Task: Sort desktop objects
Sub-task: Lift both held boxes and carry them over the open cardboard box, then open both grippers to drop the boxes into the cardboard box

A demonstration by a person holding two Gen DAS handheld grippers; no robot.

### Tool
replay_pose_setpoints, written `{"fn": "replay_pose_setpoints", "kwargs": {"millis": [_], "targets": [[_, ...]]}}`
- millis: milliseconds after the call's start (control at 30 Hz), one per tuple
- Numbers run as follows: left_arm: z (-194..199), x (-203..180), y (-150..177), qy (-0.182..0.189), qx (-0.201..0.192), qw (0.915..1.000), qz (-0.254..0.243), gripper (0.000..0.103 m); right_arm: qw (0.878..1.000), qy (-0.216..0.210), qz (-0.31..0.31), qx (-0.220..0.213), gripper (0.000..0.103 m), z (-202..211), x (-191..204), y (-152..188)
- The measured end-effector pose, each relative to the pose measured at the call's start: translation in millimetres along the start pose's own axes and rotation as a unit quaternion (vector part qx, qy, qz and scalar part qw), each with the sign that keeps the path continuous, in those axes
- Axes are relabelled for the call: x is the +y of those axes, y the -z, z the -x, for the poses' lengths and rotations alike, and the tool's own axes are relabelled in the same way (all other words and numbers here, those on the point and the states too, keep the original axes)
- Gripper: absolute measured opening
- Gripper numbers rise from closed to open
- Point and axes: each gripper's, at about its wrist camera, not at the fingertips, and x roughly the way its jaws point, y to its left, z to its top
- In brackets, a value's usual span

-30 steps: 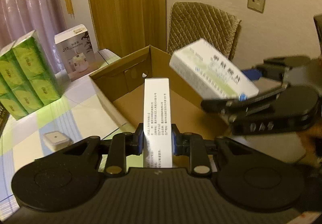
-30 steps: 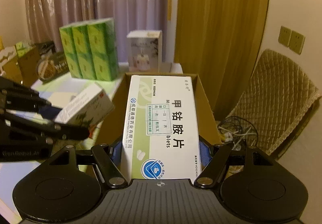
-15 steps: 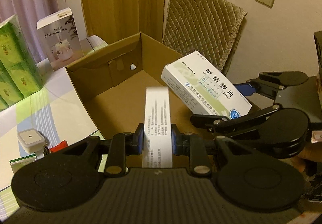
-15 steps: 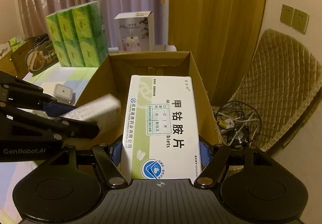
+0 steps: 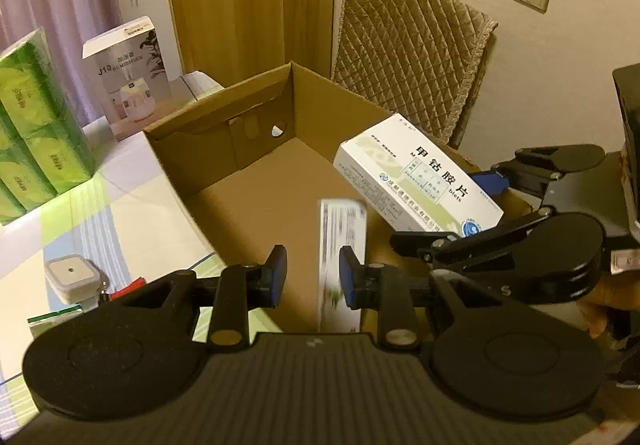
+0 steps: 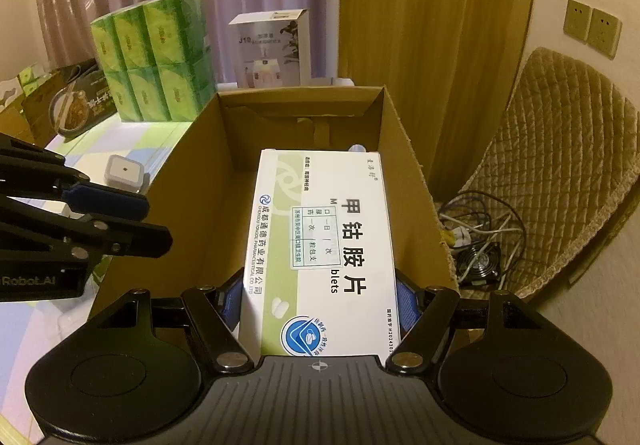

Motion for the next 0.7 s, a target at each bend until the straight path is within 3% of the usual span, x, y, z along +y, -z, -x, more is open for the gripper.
{"fn": "replay_pose_setpoints", "kwargs": {"millis": [700], "targets": [[24, 21, 19, -0.019, 0.002, 0.9996, 0.019, 0.025, 1.000, 0.002, 0.017, -0.009, 0.069, 7, 15, -5]]}}
